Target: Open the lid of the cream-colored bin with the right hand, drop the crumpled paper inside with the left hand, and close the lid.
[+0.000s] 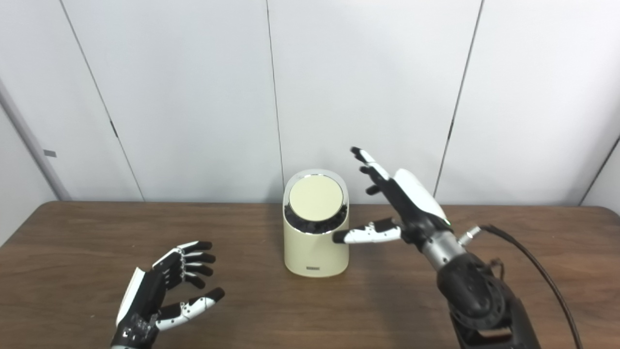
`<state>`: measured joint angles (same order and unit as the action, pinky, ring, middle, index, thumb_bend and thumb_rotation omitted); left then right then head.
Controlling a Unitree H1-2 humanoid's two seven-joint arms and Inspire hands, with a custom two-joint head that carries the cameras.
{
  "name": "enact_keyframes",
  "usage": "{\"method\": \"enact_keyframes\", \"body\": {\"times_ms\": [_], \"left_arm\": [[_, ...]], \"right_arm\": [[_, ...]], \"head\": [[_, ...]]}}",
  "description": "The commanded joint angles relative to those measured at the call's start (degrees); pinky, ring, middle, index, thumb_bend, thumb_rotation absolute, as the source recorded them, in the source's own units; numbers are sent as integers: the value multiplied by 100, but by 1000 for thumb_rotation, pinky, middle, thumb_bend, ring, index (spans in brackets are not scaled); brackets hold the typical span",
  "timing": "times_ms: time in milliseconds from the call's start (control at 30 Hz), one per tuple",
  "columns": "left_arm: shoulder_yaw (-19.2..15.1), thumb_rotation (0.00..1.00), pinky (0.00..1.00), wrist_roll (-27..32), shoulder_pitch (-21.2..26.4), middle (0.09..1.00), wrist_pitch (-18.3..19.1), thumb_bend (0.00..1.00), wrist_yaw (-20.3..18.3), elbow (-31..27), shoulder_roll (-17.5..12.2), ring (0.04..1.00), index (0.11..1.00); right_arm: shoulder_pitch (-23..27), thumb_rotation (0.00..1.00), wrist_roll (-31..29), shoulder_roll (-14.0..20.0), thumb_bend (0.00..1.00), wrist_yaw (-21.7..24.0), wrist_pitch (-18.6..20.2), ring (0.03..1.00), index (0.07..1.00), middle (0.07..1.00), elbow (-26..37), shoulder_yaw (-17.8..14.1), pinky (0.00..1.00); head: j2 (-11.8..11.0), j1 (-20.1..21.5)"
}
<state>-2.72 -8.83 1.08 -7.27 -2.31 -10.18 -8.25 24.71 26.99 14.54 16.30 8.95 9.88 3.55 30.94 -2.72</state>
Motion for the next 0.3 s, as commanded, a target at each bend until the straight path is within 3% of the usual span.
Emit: {"method": "enact_keyframes", "body": {"times_ms": [0, 267], "left_arm": [[-29, 65, 504, 45, 148, 681, -60, 681, 34, -192, -66, 611, 753], [-165, 74, 504, 190, 330, 684, -119, 675, 5, -142, -197, 605, 758]], "right_arm": [[3, 352, -212, 71, 808, -223, -227, 925, 1000, 975, 106, -120, 774], [-779, 447, -814, 103, 873, -492, -639, 897, 984, 966, -71, -278, 787]], "head": [[-4, 1], [-19, 50]]}}
